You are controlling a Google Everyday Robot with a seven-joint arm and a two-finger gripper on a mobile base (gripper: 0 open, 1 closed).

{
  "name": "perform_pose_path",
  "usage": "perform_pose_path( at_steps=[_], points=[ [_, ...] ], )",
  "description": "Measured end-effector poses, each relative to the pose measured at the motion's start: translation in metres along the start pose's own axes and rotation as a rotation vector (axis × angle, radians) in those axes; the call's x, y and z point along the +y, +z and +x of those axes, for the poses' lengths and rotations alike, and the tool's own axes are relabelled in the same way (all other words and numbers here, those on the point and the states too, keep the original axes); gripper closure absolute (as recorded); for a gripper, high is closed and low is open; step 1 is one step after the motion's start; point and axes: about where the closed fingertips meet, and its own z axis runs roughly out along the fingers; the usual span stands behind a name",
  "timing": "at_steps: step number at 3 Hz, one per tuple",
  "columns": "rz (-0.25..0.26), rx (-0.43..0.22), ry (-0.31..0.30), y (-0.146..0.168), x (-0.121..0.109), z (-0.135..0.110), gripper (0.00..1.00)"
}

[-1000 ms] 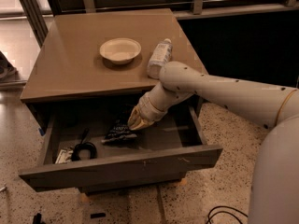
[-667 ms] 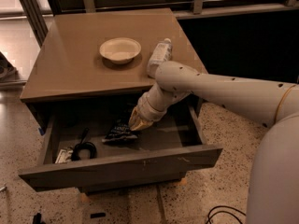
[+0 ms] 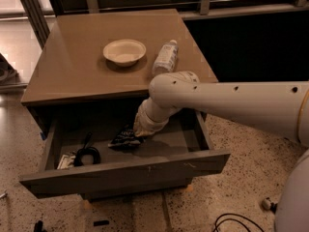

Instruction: Place blue chip bag into top drawer

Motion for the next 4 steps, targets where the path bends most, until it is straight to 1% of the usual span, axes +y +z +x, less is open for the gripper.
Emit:
perform_pose_path(
  at_steps=[1, 3, 4],
  points=[
    [0.001, 0.004, 0.025, 0.0017, 0.0022, 0.0012, 0.81],
    [0.001, 0.003, 0.024, 0.0017, 0.0022, 0.0011, 0.34],
    [0.009, 0.025, -0.002, -0.0025, 0.0017, -0.0051, 0.11]
  ],
)
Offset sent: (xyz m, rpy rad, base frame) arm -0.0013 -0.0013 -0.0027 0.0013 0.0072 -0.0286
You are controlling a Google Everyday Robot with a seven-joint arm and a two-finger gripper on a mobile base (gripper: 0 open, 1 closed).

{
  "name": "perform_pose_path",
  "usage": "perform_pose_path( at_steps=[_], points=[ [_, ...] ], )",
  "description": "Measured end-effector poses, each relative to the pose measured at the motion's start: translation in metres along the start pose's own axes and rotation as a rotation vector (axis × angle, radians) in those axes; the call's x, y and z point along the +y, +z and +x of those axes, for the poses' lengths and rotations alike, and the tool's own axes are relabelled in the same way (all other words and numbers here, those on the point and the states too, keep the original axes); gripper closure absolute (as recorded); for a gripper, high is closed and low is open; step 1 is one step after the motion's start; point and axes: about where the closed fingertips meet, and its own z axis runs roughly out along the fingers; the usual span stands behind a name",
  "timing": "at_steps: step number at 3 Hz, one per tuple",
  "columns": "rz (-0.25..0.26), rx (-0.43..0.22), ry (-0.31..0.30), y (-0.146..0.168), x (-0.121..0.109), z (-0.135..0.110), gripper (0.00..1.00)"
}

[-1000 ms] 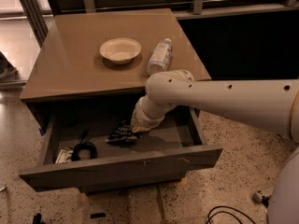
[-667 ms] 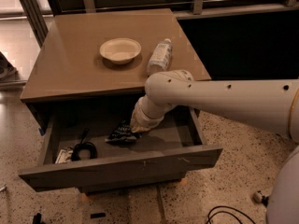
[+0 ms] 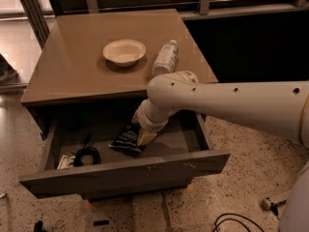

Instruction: Place blue chip bag into top drawer

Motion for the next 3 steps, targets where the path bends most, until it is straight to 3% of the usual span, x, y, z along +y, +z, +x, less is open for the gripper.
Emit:
perform_pose_path(
  at_steps=[1, 2, 3],
  points=[
    [0.042, 0.062, -0.053, -0.012, -0.007, 0.001, 0.00],
    [0.092, 0.106, -0.091, -0.021, -0.015, 0.011, 0.00],
    [0.094, 0.108, -0.095, -0.021, -0.015, 0.012, 0.00]
  ],
)
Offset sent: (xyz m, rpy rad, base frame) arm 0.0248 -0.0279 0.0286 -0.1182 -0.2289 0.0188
